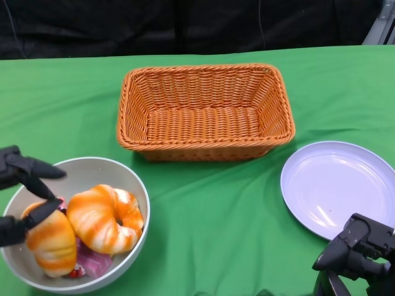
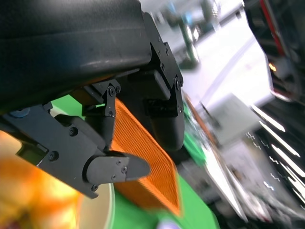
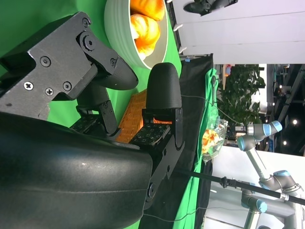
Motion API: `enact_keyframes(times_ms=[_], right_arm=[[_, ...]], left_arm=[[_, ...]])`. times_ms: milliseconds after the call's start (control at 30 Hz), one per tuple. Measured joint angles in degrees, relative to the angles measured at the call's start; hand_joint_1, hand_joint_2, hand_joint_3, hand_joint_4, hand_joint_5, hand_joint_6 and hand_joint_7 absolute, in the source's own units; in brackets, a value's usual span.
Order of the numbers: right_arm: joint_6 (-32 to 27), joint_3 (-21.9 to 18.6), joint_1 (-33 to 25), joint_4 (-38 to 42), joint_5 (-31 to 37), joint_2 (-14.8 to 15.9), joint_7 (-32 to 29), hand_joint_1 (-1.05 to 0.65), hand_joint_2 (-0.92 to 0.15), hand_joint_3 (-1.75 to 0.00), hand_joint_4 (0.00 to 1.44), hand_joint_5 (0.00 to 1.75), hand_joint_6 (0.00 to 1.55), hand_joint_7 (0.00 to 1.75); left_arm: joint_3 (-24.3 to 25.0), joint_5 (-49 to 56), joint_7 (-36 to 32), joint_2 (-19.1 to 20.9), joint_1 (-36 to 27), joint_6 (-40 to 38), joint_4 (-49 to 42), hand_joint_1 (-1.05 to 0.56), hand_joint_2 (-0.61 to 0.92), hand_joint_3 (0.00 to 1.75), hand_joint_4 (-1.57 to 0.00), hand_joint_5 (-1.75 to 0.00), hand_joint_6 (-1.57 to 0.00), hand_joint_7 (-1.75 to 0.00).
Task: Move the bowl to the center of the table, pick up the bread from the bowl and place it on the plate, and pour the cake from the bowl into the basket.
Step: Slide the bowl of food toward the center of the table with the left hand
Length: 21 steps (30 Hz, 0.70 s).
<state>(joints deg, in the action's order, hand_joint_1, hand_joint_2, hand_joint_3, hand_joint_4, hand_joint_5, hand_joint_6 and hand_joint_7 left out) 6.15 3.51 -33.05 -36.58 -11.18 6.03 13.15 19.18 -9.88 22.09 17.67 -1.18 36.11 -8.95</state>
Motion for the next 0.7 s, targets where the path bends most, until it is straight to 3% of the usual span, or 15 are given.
enact_keyframes(times_ms=[133,267,433,700], right_arm=[[0.1,0.2,0.0,0.0,0.2,-0.1,-0.1,-0.05,-0.45,-1.22,0.84,1.53,0.75,1.25],[0.1,0.2,0.0,0.0,0.3,-0.1,-0.2,-0.06,-0.45,-1.22,0.83,1.53,0.75,1.25],[0.1,0.3,0.1,0.2,0.6,-0.2,-0.4,-0.06,-0.45,-1.21,0.83,1.53,0.75,1.25],[0.2,0.8,0.7,1.2,0.9,-0.3,-0.5,-0.05,-0.45,-1.19,0.83,1.54,0.74,1.26]], left_arm=[[1.6,9.7,-7.8,0.9,0.5,-0.4,-1.2,-0.50,0.92,0.20,-0.70,-0.40,-0.78,-0.06],[2.3,14.1,-13.7,1.5,0.6,-3.9,-1.3,-0.51,0.92,0.22,-0.68,-0.25,-0.74,-0.01],[2.4,16.8,-17.0,4.2,1.7,-8.2,-1.7,-0.56,0.92,0.24,-0.67,-0.20,-0.68,0.00],[1.1,16.5,-14.3,10.3,3.4,-22.3,-2.4,-0.66,0.92,0.31,-0.58,-0.10,-0.58,0.00]])
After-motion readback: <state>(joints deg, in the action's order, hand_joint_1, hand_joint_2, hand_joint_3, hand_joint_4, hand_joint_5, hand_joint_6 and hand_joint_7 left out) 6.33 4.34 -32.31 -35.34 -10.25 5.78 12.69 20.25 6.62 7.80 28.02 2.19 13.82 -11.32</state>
